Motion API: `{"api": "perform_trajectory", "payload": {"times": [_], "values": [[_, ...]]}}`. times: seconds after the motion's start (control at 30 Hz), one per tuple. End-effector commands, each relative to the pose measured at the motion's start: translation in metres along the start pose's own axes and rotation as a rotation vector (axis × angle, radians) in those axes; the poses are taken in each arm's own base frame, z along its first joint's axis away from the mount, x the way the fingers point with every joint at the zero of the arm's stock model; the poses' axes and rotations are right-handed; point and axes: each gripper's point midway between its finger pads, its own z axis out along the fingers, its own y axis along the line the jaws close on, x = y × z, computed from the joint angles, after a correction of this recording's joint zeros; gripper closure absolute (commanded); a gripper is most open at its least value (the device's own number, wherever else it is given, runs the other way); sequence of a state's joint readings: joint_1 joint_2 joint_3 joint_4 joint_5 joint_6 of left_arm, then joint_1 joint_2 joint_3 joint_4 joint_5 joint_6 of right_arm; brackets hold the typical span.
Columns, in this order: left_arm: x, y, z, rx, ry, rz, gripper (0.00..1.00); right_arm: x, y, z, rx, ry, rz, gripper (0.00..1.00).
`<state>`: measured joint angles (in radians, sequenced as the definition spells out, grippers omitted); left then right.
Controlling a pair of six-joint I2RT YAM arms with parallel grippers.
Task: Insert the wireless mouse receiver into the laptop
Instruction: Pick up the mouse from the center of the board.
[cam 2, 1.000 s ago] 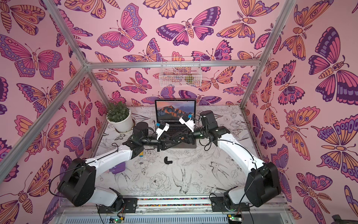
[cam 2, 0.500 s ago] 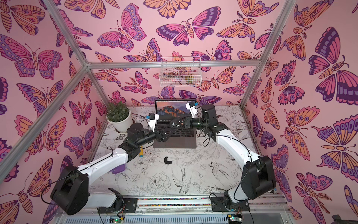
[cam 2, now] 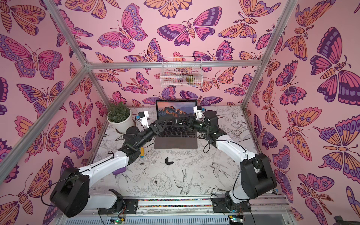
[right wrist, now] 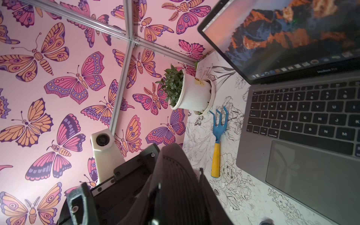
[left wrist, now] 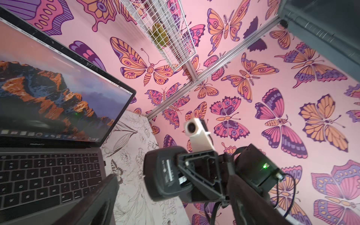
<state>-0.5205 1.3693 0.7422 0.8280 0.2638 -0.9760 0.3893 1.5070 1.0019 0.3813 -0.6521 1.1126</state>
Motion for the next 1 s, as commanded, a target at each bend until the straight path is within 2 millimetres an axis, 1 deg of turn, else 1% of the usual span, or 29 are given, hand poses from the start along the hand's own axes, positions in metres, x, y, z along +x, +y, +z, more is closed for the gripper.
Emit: {"api": "perform_trajectory", "payload": {"times": [0.0,0.07,0.13,0.17,0.27,0.37,0.47,0.53,0.67,0.8,0.9,0.97], "values": [[0.001,-0.013,0.008,0.089,-0.019,-0.096,0.13,-0.015,0.044,-0.013,-0.115,-0.11,-0.009,1.0],[0.006,-0.017,0.012,0.114,-0.007,-0.097,0.15,-0.013,0.045,-0.016,-0.13,-0.128,0.008,1.0],[0.009,-0.013,0.014,0.097,-0.001,-0.108,0.16,-0.015,0.046,-0.02,-0.152,-0.161,0.034,1.0],[0.01,-0.008,0.015,0.071,-0.002,-0.114,0.16,-0.015,0.048,-0.021,-0.175,-0.174,0.039,1.0],[0.014,-0.001,0.016,0.047,0.008,-0.125,0.15,-0.009,0.058,-0.018,-0.23,-0.165,0.045,1.0],[0.016,-0.008,0.021,0.085,0.022,-0.13,0.17,-0.001,0.067,-0.011,-0.26,-0.142,0.043,1.0],[0.012,-0.018,0.023,0.139,0.015,-0.114,0.22,0.003,0.072,-0.006,-0.289,-0.127,0.05,1.0],[0.012,-0.018,0.026,0.133,0.025,-0.11,0.25,0.006,0.077,-0.005,-0.314,-0.117,0.054,1.0],[0.008,-0.024,0.028,0.169,0.012,-0.105,0.31,0.016,0.078,0.001,-0.32,-0.088,0.055,1.0],[0.01,-0.027,0.032,0.184,0.035,-0.111,0.45,0.019,0.075,0.003,-0.314,-0.08,0.058,1.0],[0.011,-0.026,0.032,0.197,0.033,-0.126,0.59,0.021,0.075,0.004,-0.312,-0.076,0.06,1.0],[0.012,-0.026,0.034,0.203,0.038,-0.131,0.61,0.022,0.076,0.004,-0.313,-0.072,0.057,1.0]]}}
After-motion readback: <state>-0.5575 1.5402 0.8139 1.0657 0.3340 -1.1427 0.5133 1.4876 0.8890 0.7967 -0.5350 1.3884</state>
